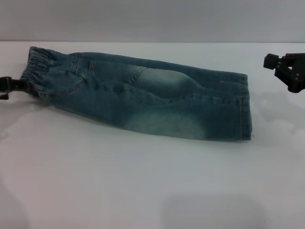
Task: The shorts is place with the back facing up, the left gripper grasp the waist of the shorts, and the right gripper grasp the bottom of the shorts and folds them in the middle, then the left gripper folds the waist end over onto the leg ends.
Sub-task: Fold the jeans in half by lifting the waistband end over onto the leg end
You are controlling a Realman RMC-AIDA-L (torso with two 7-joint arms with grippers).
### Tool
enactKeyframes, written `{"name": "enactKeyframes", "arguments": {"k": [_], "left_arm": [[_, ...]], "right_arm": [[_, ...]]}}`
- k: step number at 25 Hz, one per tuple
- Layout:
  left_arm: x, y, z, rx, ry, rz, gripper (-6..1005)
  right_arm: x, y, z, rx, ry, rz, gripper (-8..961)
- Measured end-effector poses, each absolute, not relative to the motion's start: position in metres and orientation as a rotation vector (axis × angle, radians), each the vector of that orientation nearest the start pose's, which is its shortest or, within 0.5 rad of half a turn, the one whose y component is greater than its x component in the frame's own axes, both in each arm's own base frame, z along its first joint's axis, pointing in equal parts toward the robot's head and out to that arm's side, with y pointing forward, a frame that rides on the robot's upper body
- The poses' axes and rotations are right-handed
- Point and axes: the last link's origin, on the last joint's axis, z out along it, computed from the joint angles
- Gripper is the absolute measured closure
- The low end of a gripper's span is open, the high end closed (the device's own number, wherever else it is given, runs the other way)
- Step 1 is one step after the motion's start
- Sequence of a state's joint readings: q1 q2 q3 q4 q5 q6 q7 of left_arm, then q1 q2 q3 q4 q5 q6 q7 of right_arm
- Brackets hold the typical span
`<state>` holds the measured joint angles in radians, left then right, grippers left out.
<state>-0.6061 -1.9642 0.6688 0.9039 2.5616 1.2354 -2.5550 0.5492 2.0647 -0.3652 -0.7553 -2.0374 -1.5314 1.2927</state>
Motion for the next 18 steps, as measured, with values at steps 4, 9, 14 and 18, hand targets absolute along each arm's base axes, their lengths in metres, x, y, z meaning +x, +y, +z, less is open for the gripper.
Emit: {"name": "enactKeyframes", "arguments": {"k": [4,9,14,18], "left_arm": [[-0.317,0.396,0.092,-1.889,-1.630,-0.161,154],[-0.316,0.402,0.084,-1.810,-1.662,-0.233,154],[-0.329,0.404,0.081,-1.702,-1.693,-0.267,153],[-0.338,0.403,0.079,-1.654,-1.714,-0.272,154]], "right_arm": [[0.280,0.355,0.067,-2.395,0.476,0.715,954],[0.279,0.355,0.068,-2.390,0.441,0.722,954],[0.277,0.351,0.067,-2.397,0.404,0.742,955],[0.276,0.347,0.069,-2.397,0.392,0.771,955]]}}
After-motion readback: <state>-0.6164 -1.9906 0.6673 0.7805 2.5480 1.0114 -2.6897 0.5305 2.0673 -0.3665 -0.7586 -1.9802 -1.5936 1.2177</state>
